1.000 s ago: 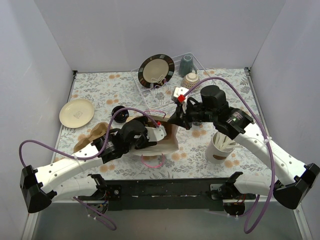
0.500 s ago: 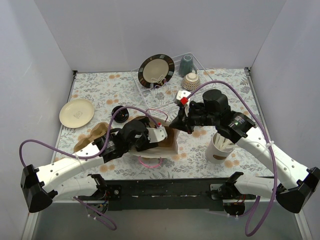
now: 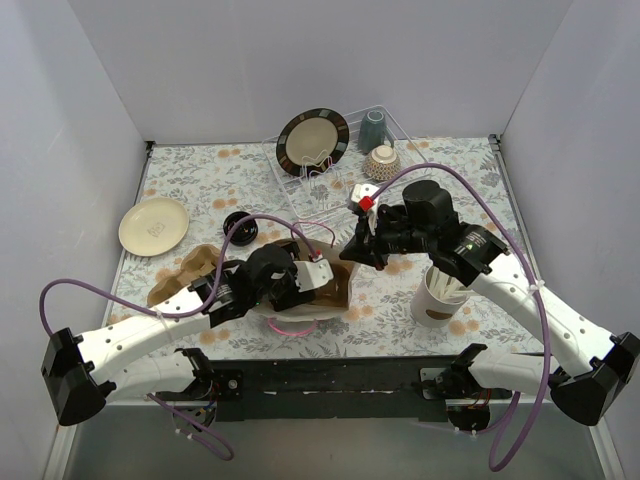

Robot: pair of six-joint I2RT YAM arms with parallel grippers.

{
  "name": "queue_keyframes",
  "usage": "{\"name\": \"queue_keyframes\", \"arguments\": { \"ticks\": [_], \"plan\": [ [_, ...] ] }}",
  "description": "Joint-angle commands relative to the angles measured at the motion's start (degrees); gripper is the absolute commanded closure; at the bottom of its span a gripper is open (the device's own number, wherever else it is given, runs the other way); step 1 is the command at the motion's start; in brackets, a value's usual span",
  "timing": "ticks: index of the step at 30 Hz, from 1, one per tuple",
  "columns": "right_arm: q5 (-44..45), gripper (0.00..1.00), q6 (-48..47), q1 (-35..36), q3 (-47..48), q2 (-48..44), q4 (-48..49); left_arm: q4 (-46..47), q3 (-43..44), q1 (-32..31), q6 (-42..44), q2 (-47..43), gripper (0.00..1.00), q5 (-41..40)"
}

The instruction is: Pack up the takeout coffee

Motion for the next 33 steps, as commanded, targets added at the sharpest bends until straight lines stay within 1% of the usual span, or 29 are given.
{"name": "queue_keyframes", "arguments": {
  "ticks": [1, 4, 7, 8, 11, 13, 15, 16, 18, 20, 22, 25, 27, 29, 33],
  "plan": [
    [-3.3, 0.99, -0.9, -0.3, 0.5, -0.4, 3.6, -0.9, -1.8, 0.6, -2.4, -0.4, 1.0, 1.9],
    [-3.3, 0.99, -1.4, -0.3, 0.5, -0.1, 3.1, -0.6, -3.3, 0.7, -3.0, -0.8, 1.0, 1.9],
    [-3.6, 0.99, -1.9, -0.3, 0.1, -0.2, 3.2, 0.1, -4.0, 0.6, -3.3, -1.2, 0.93, 2.5],
    [-3.6, 0.99, -2.3, -0.3, -0.5, -0.2, 3.4, 0.5, -4.1, 0.7, -3.4, -0.9, 0.87, 2.2],
    [-4.0, 0.99, -3.9, -0.3, -2.5, -1.2, 4.8, 1.3, -4.6, 0.7, -3.9, -1.0, 0.83, 1.4],
    [-4.6, 0.99, -5.2, -0.3, -4.1, -2.0, 4.9, 1.5, -4.8, 0.6, -4.0, -1.6, 0.73, 0.9],
    [-5.3, 0.99, -6.7, -0.3, -5.0, -2.4, 4.9, 1.1, -4.8, 0.6, -4.2, -2.0, 0.65, 0.6],
    [-5.6, 0.99, -7.0, -0.3, -5.3, -2.4, 4.7, 0.8, -4.5, 0.6, -4.2, -1.9, 0.59, 0.5],
    [-5.6, 0.99, -7.1, -0.3, -5.5, -2.3, 4.8, 0.6, -4.1, 0.7, -5.4, -1.9, 0.55, -0.1],
    [-5.7, 0.99, -7.1, -0.3, -5.4, -2.1, 4.9, 0.6, -3.2, 0.6, -6.4, -1.8, 0.46, -0.8],
    [-5.7, 0.99, -7.1, -0.3, -4.8, -1.4, 5.2, 0.8, -2.4, 0.6, -7.0, -1.4, 0.4, -2.2],
    [-6.2, 0.99, -7.2, -0.3, -4.3, -0.3, 5.6, 1.5, -0.3, 0.6, -7.5, -0.5, 0.36, -4.0],
    [-6.3, 0.99, -7.2, -0.3, -3.6, 0.4, 5.7, 2.0, 1.6, 0.7, -8.9, -0.1, 0.32, -4.6],
    [-6.1, 0.99, -7.4, -0.3, -2.8, 0.8, 5.8, 2.5, 3.2, 0.6, -9.7, 0.8, 0.27, -4.7],
    [-6.2, 0.99, -7.9, -0.3, -1.9, 1.9, 5.6, 2.1, 5.5, 0.6, -12.2, 1.8, 0.23, -3.6]
  ]
}}
